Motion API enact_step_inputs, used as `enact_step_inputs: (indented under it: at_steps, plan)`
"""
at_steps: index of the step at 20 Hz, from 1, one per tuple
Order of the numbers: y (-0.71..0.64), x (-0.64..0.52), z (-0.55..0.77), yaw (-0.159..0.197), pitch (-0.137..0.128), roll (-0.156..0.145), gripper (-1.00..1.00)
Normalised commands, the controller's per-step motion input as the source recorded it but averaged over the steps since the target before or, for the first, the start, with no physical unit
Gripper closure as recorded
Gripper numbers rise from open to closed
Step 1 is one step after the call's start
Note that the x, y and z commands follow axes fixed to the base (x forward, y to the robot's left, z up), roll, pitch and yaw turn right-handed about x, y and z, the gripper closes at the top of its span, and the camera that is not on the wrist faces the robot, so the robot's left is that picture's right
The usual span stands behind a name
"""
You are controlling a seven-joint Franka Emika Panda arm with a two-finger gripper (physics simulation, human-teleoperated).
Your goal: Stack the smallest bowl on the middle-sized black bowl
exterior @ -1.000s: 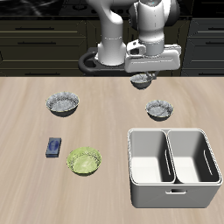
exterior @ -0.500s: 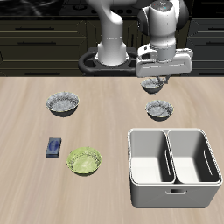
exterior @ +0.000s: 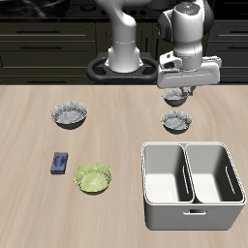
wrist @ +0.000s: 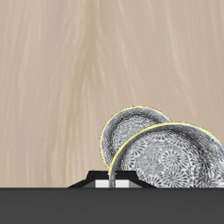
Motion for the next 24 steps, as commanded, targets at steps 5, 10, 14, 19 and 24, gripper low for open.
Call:
enact_step_inputs:
  at_steps: [5,10,14,19,24]
  plan:
    - [0.06,0.18,-0.08,0.005,0.009,-0.001,1.0]
    - [-0.03,0.18,-0.16,0.001,0.012,-0.012,1.0]
    - [-0.02,0.12,-0.21,-0.007,0.032,-0.031,1.0]
    - [0.07,-0.01,-0.38,-0.019,0.064,-0.005,1.0]
    - [0.12,-0.11,-0.3,-0.028,0.064,0.015,1.0]
